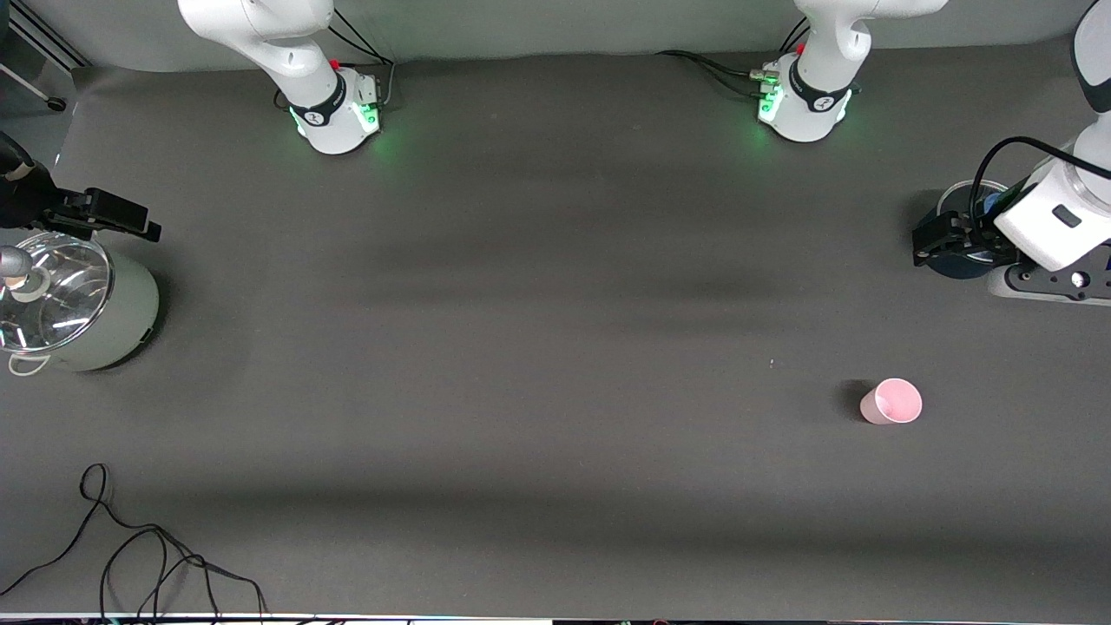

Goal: Transfer pink cup from left to right arm

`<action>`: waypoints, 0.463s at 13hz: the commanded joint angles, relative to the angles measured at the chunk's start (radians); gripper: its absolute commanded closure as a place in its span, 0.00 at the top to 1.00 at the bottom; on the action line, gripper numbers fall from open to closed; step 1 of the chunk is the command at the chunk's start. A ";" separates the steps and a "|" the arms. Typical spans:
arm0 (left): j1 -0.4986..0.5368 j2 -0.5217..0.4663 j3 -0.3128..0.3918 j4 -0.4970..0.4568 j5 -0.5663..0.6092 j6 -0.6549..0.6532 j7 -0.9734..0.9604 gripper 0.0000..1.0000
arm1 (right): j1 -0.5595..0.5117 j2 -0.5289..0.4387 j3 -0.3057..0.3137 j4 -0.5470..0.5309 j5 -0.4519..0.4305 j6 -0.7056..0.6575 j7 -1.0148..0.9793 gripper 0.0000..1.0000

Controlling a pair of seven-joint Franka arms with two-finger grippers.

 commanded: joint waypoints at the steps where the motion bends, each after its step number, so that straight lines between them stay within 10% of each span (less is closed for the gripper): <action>1: -0.016 0.000 0.017 0.013 -0.010 -0.002 0.000 1.00 | -0.001 0.016 -0.001 0.031 0.012 -0.022 -0.017 1.00; 6: -0.013 0.008 0.018 0.028 -0.010 -0.001 0.003 1.00 | -0.007 0.016 -0.001 0.031 0.014 -0.026 -0.017 1.00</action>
